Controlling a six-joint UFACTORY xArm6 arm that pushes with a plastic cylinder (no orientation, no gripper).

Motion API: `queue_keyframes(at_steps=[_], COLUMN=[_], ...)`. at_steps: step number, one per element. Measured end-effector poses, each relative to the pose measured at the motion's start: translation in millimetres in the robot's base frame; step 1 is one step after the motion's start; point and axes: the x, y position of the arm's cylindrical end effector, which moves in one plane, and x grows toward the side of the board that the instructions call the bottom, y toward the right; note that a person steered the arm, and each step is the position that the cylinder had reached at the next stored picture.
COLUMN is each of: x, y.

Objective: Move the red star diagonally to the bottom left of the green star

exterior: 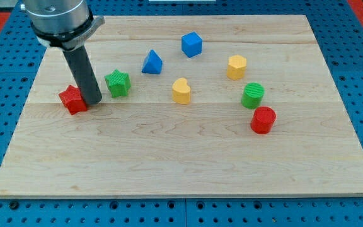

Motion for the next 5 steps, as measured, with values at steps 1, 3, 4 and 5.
queue_keyframes(at_steps=[1,3,4,5], x=[-11.9,60.1,22.4,14.3], y=[-40.1,-50.9,-35.2,-83.9])
